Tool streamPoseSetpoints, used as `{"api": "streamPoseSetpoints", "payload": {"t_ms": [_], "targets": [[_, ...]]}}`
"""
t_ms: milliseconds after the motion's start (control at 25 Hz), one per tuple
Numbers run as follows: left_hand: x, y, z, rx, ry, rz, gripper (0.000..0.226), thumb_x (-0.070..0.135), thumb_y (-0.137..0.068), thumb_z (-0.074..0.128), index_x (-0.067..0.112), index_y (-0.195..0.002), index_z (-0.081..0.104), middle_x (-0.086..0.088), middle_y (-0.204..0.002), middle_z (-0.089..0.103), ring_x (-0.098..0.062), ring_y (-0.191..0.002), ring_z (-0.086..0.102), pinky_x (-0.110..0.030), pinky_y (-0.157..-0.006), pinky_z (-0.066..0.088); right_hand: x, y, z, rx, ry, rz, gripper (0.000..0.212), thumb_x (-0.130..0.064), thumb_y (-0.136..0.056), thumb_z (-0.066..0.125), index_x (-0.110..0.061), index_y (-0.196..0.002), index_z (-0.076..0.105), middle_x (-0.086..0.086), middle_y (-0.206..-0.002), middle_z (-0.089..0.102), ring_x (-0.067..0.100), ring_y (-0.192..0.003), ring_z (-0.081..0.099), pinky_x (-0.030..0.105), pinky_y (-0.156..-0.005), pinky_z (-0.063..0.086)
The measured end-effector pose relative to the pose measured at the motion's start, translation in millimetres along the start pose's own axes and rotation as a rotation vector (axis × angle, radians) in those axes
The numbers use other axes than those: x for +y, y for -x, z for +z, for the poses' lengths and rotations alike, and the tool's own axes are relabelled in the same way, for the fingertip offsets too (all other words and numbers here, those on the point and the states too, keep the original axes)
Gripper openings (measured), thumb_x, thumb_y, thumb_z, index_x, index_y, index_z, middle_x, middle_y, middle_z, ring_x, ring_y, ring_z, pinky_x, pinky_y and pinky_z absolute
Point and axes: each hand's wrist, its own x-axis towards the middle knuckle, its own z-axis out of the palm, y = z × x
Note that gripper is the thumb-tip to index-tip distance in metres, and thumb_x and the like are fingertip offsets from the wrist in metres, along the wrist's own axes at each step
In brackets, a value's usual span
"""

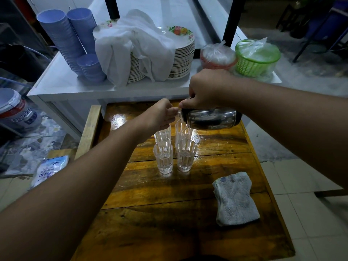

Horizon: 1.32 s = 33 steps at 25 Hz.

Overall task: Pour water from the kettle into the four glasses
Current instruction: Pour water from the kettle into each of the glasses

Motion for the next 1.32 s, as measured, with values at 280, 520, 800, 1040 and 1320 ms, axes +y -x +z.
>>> {"api": "streamPoseSetpoints", "payload": {"t_ms": [280, 520, 800, 1040, 1320], "targets": [[-5.1, -2.2, -2.7, -0.001, -0.023, -0.005, 0.043, 0.034, -0.097, 0.025, 0.019, -0.124, 0.056, 0.007, -0.121, 0.062, -0.016, -0.129, 0.052, -0.032, -0.101, 0.038, 1.1, 1.7, 2.0, 0.044, 0.013, -0.044, 0.054, -0.061, -0.089, 0.060, -0.010, -0.076, 0.074, 0.001, -0.054, 0.059, 0.013, -0.047, 0.053, 0.028, -0.047, 0.047], [-3.7, -1.3, 3.5, 0.037, 0.004, -0.034, 0.050, 0.031, -0.098, 0.026, 0.014, -0.134, 0.056, 0.002, -0.128, 0.061, -0.017, -0.132, 0.051, -0.034, -0.109, 0.036, 3.3, 0.8, 1.1, 0.037, 0.030, -0.076, 0.053, -0.061, -0.090, 0.060, -0.011, -0.079, 0.074, -0.001, -0.054, 0.058, 0.011, -0.047, 0.052, 0.027, -0.047, 0.045], [-1.2, 4.0, 1.5, 0.046, 0.028, -0.019, 0.057, 0.033, -0.099, 0.024, 0.010, -0.142, 0.053, -0.006, -0.146, 0.055, -0.019, -0.134, 0.050, -0.032, -0.108, 0.036, 4.3, -6.0, -7.1, -0.034, 0.007, -0.078, 0.052, -0.059, -0.090, 0.061, -0.010, -0.080, 0.075, 0.002, -0.060, 0.064, 0.014, -0.053, 0.058, 0.024, -0.046, 0.038], [-0.5, 4.4, 0.7, 0.047, 0.033, -0.004, 0.057, 0.033, -0.099, 0.023, 0.010, -0.141, 0.054, -0.007, -0.146, 0.056, -0.019, -0.133, 0.052, -0.034, -0.111, 0.036, 10.1, -11.5, -12.2, -0.147, -0.128, -0.008, 0.050, -0.058, -0.089, 0.064, -0.012, -0.070, 0.075, 0.002, -0.059, 0.069, 0.019, -0.057, 0.068, 0.028, -0.052, 0.051], [2.7, 4.1, 1.3, 0.038, 0.035, 0.005, 0.057, 0.032, -0.100, 0.022, 0.010, -0.143, 0.051, -0.006, -0.147, 0.054, -0.019, -0.135, 0.050, -0.035, -0.113, 0.034, 15.8, -16.8, -18.7, -0.272, -0.267, 0.108, 0.046, -0.053, -0.090, 0.065, -0.010, -0.074, 0.072, 0.004, -0.057, 0.067, 0.021, -0.050, 0.065, 0.031, -0.054, 0.056]]}}
